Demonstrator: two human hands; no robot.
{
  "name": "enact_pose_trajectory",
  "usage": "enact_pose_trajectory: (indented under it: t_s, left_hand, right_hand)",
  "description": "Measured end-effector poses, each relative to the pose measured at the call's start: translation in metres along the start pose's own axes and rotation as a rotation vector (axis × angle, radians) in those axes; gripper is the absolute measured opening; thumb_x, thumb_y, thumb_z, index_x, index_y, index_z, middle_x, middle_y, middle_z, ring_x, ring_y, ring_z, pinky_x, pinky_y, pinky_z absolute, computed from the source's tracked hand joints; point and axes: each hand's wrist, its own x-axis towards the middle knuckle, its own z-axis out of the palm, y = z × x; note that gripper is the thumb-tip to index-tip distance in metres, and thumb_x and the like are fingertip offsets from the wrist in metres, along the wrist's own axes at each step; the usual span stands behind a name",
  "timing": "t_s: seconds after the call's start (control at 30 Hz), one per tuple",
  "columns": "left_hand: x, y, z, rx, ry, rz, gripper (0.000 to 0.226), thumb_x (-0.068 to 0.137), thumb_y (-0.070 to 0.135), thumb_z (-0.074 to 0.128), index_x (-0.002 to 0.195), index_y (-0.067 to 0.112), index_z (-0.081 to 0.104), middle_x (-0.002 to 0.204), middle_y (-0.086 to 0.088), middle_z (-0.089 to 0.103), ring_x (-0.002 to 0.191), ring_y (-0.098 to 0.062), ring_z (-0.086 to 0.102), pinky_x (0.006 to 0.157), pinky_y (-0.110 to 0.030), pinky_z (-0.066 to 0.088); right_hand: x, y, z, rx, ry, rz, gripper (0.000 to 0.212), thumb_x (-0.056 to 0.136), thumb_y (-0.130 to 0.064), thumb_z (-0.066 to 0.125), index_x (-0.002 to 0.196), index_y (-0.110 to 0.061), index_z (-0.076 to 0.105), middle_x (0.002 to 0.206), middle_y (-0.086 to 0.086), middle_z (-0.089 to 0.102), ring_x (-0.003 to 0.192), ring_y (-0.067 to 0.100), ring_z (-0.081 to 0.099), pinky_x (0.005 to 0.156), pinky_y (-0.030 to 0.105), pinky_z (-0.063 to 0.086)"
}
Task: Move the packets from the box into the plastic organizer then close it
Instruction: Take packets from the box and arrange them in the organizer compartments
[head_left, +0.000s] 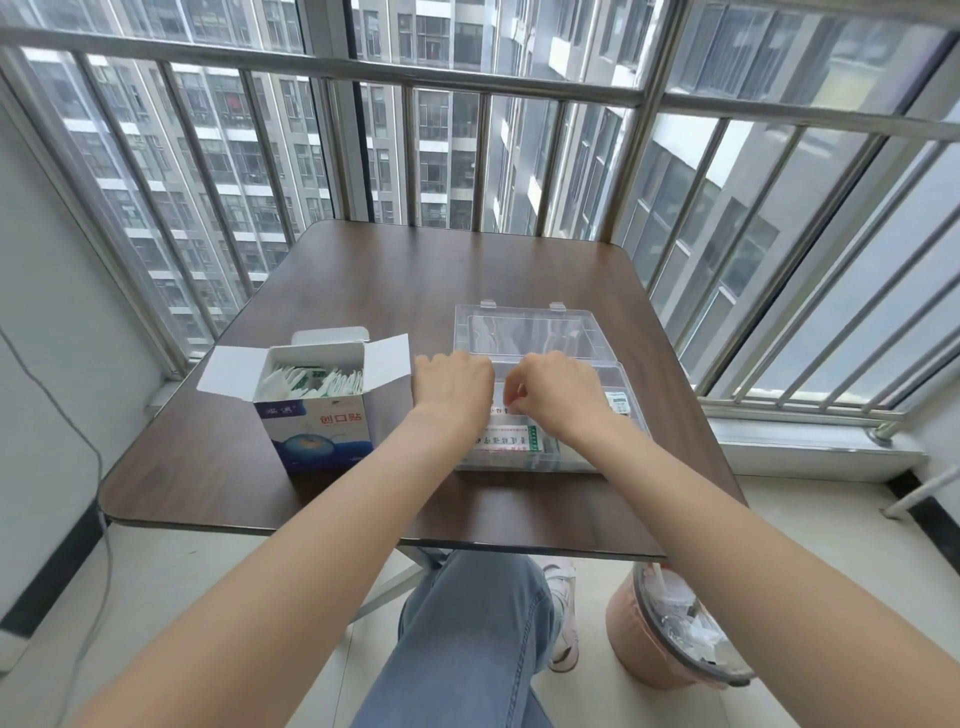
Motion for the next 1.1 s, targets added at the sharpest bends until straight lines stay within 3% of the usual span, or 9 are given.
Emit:
enact_pose_trajectory:
  t_s: [0.17,0.33,0.5,0.63,0.7,0.77,0.87,1.03,1.1]
  left_hand:
    - [-0.010,-0.001,-0.004,-0.156,-0.045,-0.003,0.022,0.094,0.015,0.050,0.113,0.006,0.057,0.118,-0.015,0.053,0.109,-0.034,0.056,0.082,-0.040,0.046]
    - [-0.027,0.001,-0.017,-0.339,0.022,0.021,0.027,0.096,0.025,0.045,0.113,0.006,0.052,0.117,-0.014,0.052,0.108,-0.036,0.054,0.075,-0.036,0.039]
    - [-0.055,-0.002,-0.032,-0.548,0.244,0.060,0.026,0.094,0.026,0.048,0.110,0.007,0.054,0.107,-0.013,0.058,0.101,-0.035,0.056,0.082,-0.040,0.046]
    - [-0.071,-0.034,-0.039,-0.577,0.535,0.088,0.020,0.091,0.019,0.053,0.108,0.008,0.056,0.100,-0.008,0.058,0.087,-0.027,0.059,0.068,-0.034,0.045]
    - [-0.074,-0.059,-0.037,-0.515,0.595,0.065,0.024,0.087,0.018,0.057,0.110,0.011,0.058,0.102,-0.004,0.059,0.093,-0.024,0.057,0.065,-0.030,0.040]
    - [-0.071,-0.086,-0.032,-0.430,0.522,0.026,0.039,0.082,0.026,0.060,0.118,0.014,0.056,0.112,-0.004,0.059,0.107,-0.026,0.051,0.079,-0.034,0.042]
    - [-0.072,-0.128,-0.030,-0.373,0.318,0.001,0.070,0.074,0.051,0.060,0.134,0.019,0.045,0.133,-0.002,0.050,0.126,-0.023,0.039,0.102,-0.036,0.033]
    - [-0.084,-0.171,-0.030,-0.343,0.156,0.046,0.080,0.072,0.054,0.071,0.138,0.021,0.040,0.139,0.002,0.044,0.130,-0.017,0.035,0.105,-0.032,0.028]
    - [-0.086,-0.181,-0.026,-0.361,0.132,0.041,0.083,0.071,0.052,0.073,0.139,0.020,0.039,0.140,0.001,0.043,0.129,-0.017,0.037,0.104,-0.032,0.028]
  right_hand:
    - [-0.003,0.001,-0.001,0.024,0.007,0.016,0.017,0.087,-0.016,0.058,0.093,-0.024,0.072,0.099,0.001,0.069,0.095,0.023,0.062,0.068,0.027,0.038]
    - [-0.010,0.000,-0.008,0.075,0.026,0.019,0.017,0.090,-0.022,0.054,0.097,-0.022,0.070,0.105,-0.002,0.067,0.102,0.021,0.058,0.070,0.029,0.040]
    - [-0.023,-0.004,-0.024,0.259,0.198,0.017,0.017,0.089,-0.022,0.056,0.094,-0.017,0.072,0.099,-0.002,0.071,0.096,0.020,0.061,0.082,0.036,0.049]
    - [-0.026,-0.024,-0.030,0.391,0.301,-0.090,0.015,0.087,-0.013,0.058,0.091,-0.011,0.073,0.092,0.001,0.072,0.075,0.009,0.057,0.078,0.021,0.044]
    - [-0.025,-0.040,-0.031,0.452,0.319,-0.164,0.016,0.087,-0.006,0.058,0.093,-0.009,0.073,0.092,0.004,0.071,0.075,0.008,0.055,0.079,0.019,0.043]
    - [-0.021,-0.058,-0.031,0.471,0.322,-0.237,0.018,0.087,-0.005,0.058,0.097,-0.008,0.072,0.095,0.005,0.069,0.082,0.011,0.057,0.084,0.025,0.046]
    - [-0.013,-0.086,-0.032,0.442,0.293,-0.319,0.019,0.089,-0.008,0.057,0.102,-0.009,0.071,0.101,0.005,0.068,0.096,0.018,0.059,0.085,0.021,0.039]
    - [0.002,-0.120,-0.030,0.377,0.167,-0.380,0.020,0.092,-0.015,0.056,0.108,-0.014,0.069,0.106,0.007,0.066,0.099,0.021,0.060,0.089,0.037,0.047]
    - [0.005,-0.129,-0.029,0.380,0.110,-0.387,0.021,0.092,-0.017,0.058,0.109,-0.014,0.069,0.105,0.006,0.067,0.095,0.018,0.061,0.087,0.036,0.049]
